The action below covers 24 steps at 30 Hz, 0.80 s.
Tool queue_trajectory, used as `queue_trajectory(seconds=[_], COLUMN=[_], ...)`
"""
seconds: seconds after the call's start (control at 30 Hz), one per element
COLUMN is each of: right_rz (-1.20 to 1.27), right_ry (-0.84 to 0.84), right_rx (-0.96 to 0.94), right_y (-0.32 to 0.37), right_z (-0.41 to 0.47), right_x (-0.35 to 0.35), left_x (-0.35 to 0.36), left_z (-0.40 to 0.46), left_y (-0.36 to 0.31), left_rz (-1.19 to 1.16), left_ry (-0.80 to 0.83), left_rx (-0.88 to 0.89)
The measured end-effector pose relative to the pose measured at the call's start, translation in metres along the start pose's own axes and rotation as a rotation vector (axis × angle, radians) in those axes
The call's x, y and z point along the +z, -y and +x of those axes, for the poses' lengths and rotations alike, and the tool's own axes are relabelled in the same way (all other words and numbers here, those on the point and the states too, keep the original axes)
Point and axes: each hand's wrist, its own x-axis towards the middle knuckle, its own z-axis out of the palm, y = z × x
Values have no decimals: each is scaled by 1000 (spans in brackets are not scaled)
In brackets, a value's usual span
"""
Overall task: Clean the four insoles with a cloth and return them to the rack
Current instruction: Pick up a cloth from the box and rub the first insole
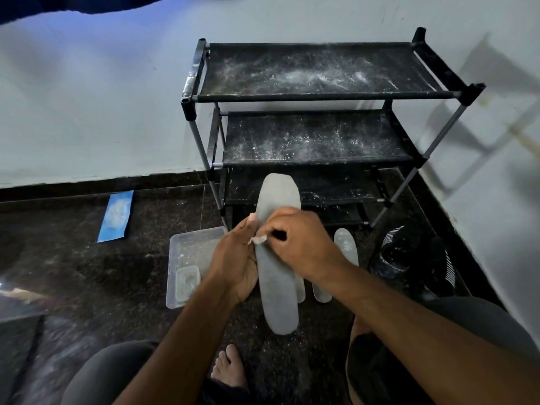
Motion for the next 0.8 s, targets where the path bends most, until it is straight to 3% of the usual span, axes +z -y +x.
queue_trajectory(seconds=[0.13, 0.17, 0.23, 0.3, 0.4, 0.5, 0.6, 0.7, 0.8], right_rz=[20, 64, 104, 0, -119, 26, 118, -34, -126], right_ry=[292, 268, 68, -82, 55, 200, 53, -119, 94], right_rx=[33, 49, 91, 127, 109, 92, 124, 117, 57], right_y=[8, 7, 2, -4, 0, 10, 7, -2, 1], right_z=[-7, -6, 0, 3, -5, -14, -5, 2, -8], right_x=[-3, -8, -17, -19, -5, 2, -10, -17, -4], left_x=[-2, -3, -1, 0, 0, -3, -4, -4, -3], left_z=[1, 1, -1, -2, -1, 0, -1, -1, 0], left_y=[0, -2, -5, -5, -3, -5, -9, -9, -9], left_rz=[5, -3, -21, -30, -25, -27, -43, -57, -62], left_ry=[-47, -45, -18, -2, -11, -55, -36, -44, -56], left_rx=[-16, -18, -15, -2, 16, 15, 18, 22, 30])
